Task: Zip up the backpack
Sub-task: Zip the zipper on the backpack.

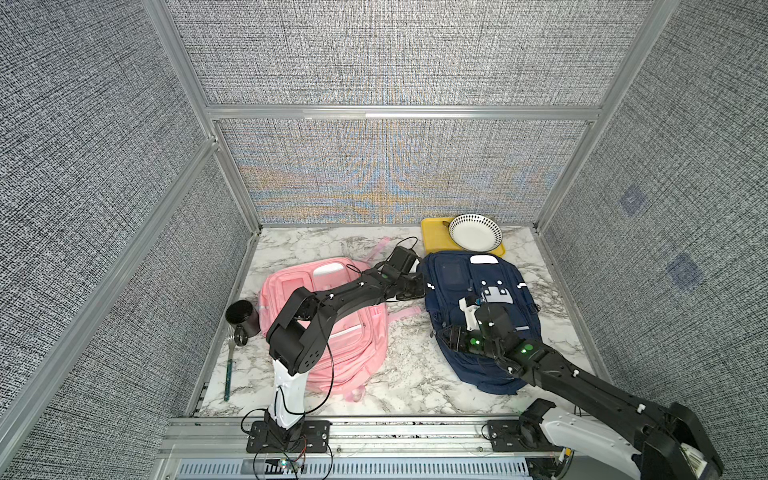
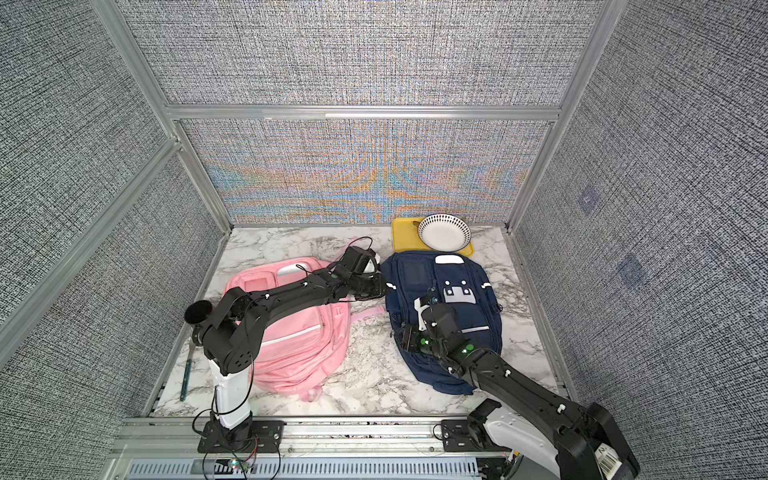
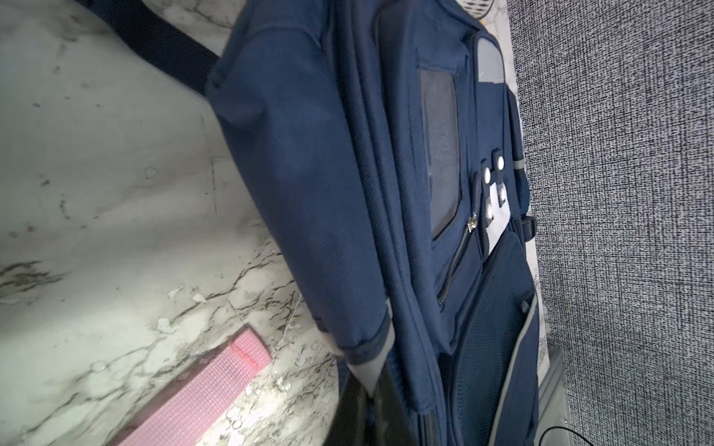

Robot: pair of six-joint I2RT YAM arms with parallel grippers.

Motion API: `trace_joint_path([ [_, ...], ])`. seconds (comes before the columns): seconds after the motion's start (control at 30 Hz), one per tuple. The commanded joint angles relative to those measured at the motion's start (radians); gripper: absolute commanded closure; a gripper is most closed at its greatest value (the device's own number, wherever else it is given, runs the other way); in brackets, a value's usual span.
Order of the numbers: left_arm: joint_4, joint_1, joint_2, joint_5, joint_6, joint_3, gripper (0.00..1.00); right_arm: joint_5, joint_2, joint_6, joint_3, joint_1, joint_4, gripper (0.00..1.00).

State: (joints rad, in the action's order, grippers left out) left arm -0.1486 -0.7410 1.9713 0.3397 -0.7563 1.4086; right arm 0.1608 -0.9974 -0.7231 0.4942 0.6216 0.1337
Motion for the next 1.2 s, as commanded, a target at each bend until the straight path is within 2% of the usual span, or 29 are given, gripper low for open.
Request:
trace_joint_path([
  [0.0, 0.050, 0.000, -0.009, 0.022, 0.017, 0.001, 0.92, -0.034, -0.004, -0.019, -0.012, 0.003, 0.043, 0.53],
  [0.3, 0.068, 0.000, -0.022, 0.027, 0.008, -0.021, 0.91, -0.066, -0.137, -0.013, -0.001, 0.002, 0.014, 0.53],
  [0.5, 0.082, 0.000, -0.014, 0.044, -0.001, -0.028, 0.91, -0.110, -0.148, -0.004, 0.003, -0.004, -0.043, 0.53],
  [0.83, 0.092, 0.000, -0.008, 0.057, -0.001, -0.040, 0.91, -0.093, -0.156, 0.003, -0.023, -0.027, -0.149, 0.53],
  [1.07, 0.095, 0.000, -0.008, 0.059, -0.005, -0.049, 0.91, -0.082, -0.204, 0.004, -0.015, -0.028, -0.146, 0.59],
  [1.17, 0.096, 0.001, -0.008, 0.056, -0.005, -0.050, 0.91, -0.081, -0.201, 0.001, -0.020, -0.028, -0.144, 0.65],
])
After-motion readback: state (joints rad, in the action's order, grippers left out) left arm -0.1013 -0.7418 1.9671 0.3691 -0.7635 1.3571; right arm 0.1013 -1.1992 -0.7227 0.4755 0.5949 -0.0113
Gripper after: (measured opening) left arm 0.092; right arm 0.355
